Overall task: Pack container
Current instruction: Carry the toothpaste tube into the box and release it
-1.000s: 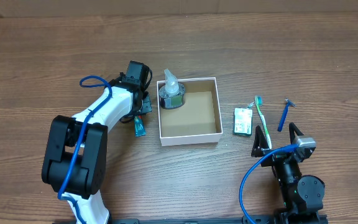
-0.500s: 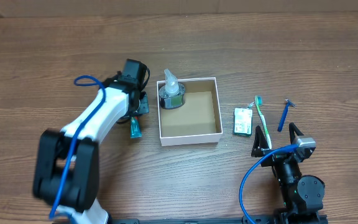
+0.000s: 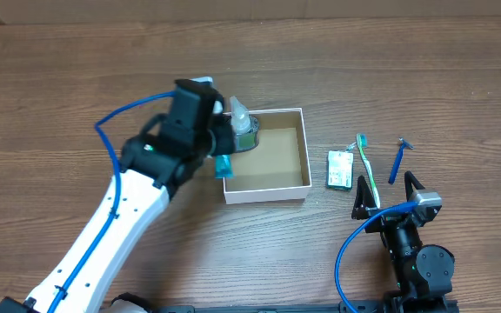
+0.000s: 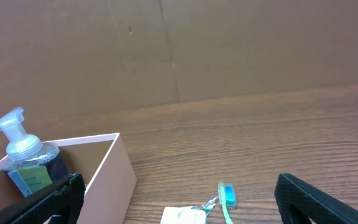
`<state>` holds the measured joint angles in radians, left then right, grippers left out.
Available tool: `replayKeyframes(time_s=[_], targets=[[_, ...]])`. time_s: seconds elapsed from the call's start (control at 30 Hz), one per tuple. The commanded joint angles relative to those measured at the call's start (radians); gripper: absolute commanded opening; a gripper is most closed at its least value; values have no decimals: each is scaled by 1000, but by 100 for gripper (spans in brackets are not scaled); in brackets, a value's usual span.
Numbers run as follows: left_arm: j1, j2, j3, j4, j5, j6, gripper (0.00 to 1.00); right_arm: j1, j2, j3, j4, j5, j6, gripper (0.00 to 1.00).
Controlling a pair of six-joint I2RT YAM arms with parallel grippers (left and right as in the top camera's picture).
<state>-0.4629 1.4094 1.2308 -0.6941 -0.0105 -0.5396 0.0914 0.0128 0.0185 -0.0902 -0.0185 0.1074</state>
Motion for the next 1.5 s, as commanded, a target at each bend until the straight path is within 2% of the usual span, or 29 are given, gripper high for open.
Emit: replayKeyframes(time_s=[0.0, 0.4, 0.47, 0.53, 0.6, 0.77, 1.03, 1.3, 1.47], targets=[[-71, 23, 17, 28, -6, -80, 20, -2, -10, -10, 6, 1, -4, 100], [-113, 186, 17, 109, -38, -98, 21, -2, -10, -10, 6, 1, -4, 100], [-113, 190, 17, 108, -45, -97, 24, -2, -10, -10, 6, 1, -4, 100], [-113, 190, 17, 108, -45, -97, 32, -2, -10, -10, 6, 1, -4, 100], [-113, 190, 18, 108, -40, -97, 47, -2, -10, -10, 6, 1, -4, 100], [-113, 180, 18, 108, -6, -97, 50, -2, -10, -10, 6, 1, -4, 100], [-111, 61, 29, 45, -29, -93, 50, -2, -10, -10, 6, 1, -4, 100], [-71, -148, 29, -112, -216, -93, 51, -2, -10, -10, 6, 1, -4, 100], [32, -272, 29, -254, -336, -93, 52, -2, -10, -10, 6, 1, -4, 100]])
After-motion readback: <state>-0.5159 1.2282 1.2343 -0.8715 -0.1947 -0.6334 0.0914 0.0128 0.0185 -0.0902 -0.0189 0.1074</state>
